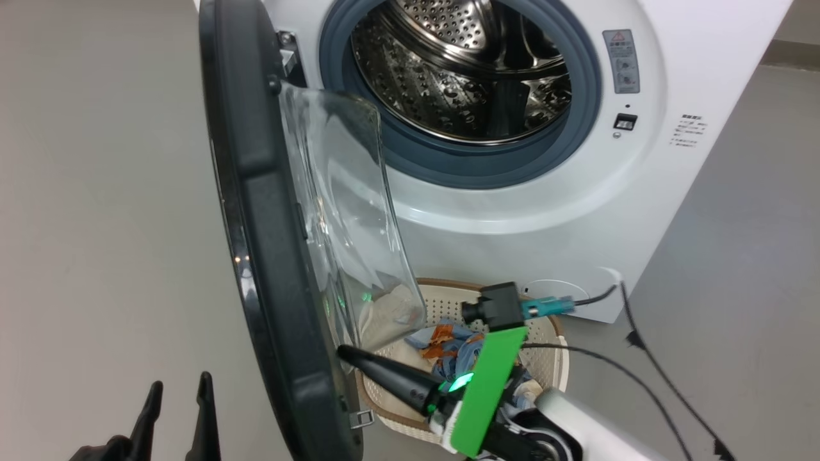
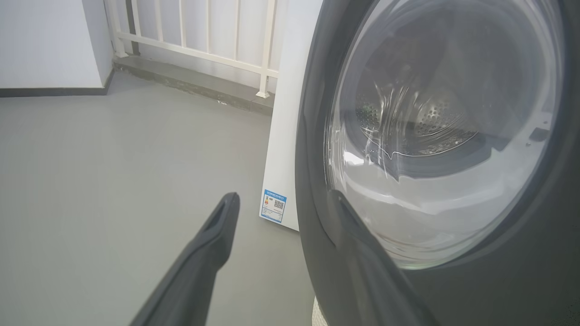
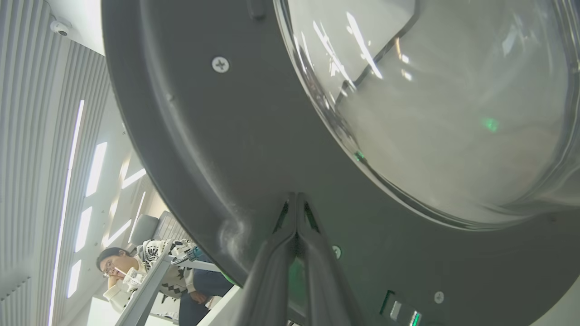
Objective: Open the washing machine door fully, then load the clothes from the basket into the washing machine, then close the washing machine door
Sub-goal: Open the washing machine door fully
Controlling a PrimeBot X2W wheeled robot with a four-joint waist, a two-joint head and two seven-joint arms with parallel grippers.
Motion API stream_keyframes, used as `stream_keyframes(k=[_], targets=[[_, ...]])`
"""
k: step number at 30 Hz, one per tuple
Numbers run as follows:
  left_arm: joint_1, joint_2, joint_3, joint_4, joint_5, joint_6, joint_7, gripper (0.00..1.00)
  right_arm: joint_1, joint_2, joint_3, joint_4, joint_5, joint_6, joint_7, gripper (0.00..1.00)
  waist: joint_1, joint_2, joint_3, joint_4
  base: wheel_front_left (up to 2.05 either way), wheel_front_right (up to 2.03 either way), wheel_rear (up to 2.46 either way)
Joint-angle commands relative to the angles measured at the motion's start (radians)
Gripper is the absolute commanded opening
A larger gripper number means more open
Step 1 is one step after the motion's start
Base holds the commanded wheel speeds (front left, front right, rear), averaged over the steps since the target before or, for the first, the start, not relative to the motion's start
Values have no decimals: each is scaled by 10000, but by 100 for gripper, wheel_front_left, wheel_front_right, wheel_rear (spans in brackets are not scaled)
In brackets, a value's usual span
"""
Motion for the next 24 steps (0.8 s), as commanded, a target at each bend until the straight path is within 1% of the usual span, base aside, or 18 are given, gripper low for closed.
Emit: stream_keyframes(k=[1, 3, 4, 8, 11, 14, 15, 17, 20, 22, 24], targets=[[-101, 126, 417, -206, 10, -16, -65, 100, -29, -35, 127, -435, -248, 35, -336, 42, 0, 0, -110, -129, 0, 0, 0], [-69, 126, 506, -201, 36, -16, -65, 100, 13, -422, 243, -719, -510, 35, -875, 78, 0, 0, -161, -201, 0, 0, 0], [-62, 126, 549, -195, 52, -16, -65, 100, 41, -626, 301, -858, -649, 35, -1212, 99, 0, 0, -181, -229, 0, 0, 0], [-53, 126, 702, -197, 127, -16, -65, 100, 105, -1536, 591, -1223, -1262, 35, -2659, 100, 0, 0, -207, -333, 0, 0, 0], [-29, 126, 828, -214, 172, -16, -65, 100, 112, -2259, 842, -1081, -1986, 35, -4020, 100, 0, 0, -225, -427, 0, 0, 0], [31, 126, 961, -240, 208, -16, -65, 100, 244, -2802, 638, -767, -2721, 35, -4621, 100, 0, 0, -260, -542, 0, 0, 0], [58, 126, 1006, -254, 219, -16, -65, 100, 347, -2924, 367, -657, -3052, 35, -4669, 100, 0, 0, -276, -585, 0, 0, 0], [129, 126, 1104, -299, 224, -16, -65, 100, 787, -2916, -858, -597, -3968, 35, -4686, 100, 0, 0, -310, -680, 0, 0, 0], [281, 126, 1225, -352, 232, -16, -65, 100, 1894, -2621, -2601, -753, -5435, 35, -4691, 100, 0, 0, -415, -792, 0, 0, 0], [374, 126, 1329, -389, 219, -16, -65, 100, 2629, -2377, -3526, -919, -6466, 35, -4692, 100, 0, 0, -433, -904, 0, 0, 0], [456, 126, 1384, -409, 202, -16, -65, 100, 3308, -2046, -4321, -1065, -7238, 35, -4693, 100, 0, 0, -456, -1032, 0, 0, 0]])
